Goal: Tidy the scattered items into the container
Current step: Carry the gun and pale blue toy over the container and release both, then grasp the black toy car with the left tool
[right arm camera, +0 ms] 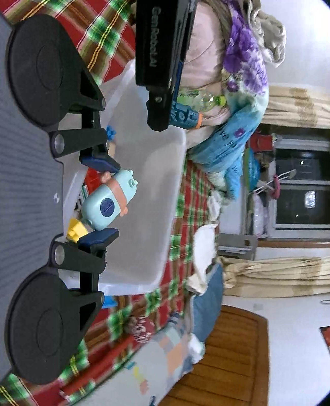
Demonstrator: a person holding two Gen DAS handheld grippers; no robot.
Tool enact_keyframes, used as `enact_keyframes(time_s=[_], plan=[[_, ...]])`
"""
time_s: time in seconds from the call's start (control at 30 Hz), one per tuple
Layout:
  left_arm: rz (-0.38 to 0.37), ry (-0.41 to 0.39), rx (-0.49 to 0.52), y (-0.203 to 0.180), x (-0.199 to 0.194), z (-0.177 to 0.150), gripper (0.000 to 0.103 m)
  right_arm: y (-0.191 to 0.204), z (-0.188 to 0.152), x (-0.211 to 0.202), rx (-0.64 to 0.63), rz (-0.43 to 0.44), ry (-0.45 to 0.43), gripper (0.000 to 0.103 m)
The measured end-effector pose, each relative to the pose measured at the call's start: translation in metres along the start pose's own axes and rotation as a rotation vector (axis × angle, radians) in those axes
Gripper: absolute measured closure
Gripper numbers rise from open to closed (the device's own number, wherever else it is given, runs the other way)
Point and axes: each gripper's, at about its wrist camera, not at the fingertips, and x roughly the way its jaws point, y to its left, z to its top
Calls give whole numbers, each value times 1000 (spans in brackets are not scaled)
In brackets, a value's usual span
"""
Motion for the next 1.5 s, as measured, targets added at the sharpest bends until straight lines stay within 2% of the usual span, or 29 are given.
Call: enact_keyframes(time_s=[0.1, 0.2, 0.3, 0.37, 0.43, 0.6, 0.73, 0.9, 0.97, 1.1, 1.3, 1.4, 1.5], plan=[[8, 36, -3, 1, 10, -10, 63, -6, -2, 3, 32, 4, 12, 50], [3, 43, -7, 3, 13, -14, 51, -7, -2, 3, 23, 0, 9, 48], [8, 40, -6, 5, 10, -14, 50, -4, -1, 2, 1, -32, 2, 38], [0, 30, -22, 9, 4, -15, 47, -5, -1, 1, 11, -33, -7, 27], [-5, 12, -32, 12, -8, -17, 41, -5, 0, 0, 9, -27, -13, 23], [-27, -26, -45, 18, -39, -31, 40, 3, 2, -8, -35, -43, -34, 23], [-32, -53, 18, 18, -60, -44, 39, 10, -1, -20, -63, -39, -64, 20], [-38, 7, 24, 20, -66, -73, 39, 18, -15, -40, -73, -40, -91, 17], [-48, 47, 15, 22, -62, -87, 39, 20, -26, -47, -53, -41, -92, 13], [-59, 142, 21, 23, -49, -109, 39, 22, -55, -57, -26, -14, -69, 13], [-80, 176, 5, 27, -31, -115, 39, 21, -88, -62, 11, 9, -26, 13], [-62, 193, 21, 26, -17, -113, 40, 22, -98, -63, 4, 14, -24, 13], [-47, 251, 35, 26, 0, -118, 43, 25, -103, -62, -23, 2, -21, 13]])
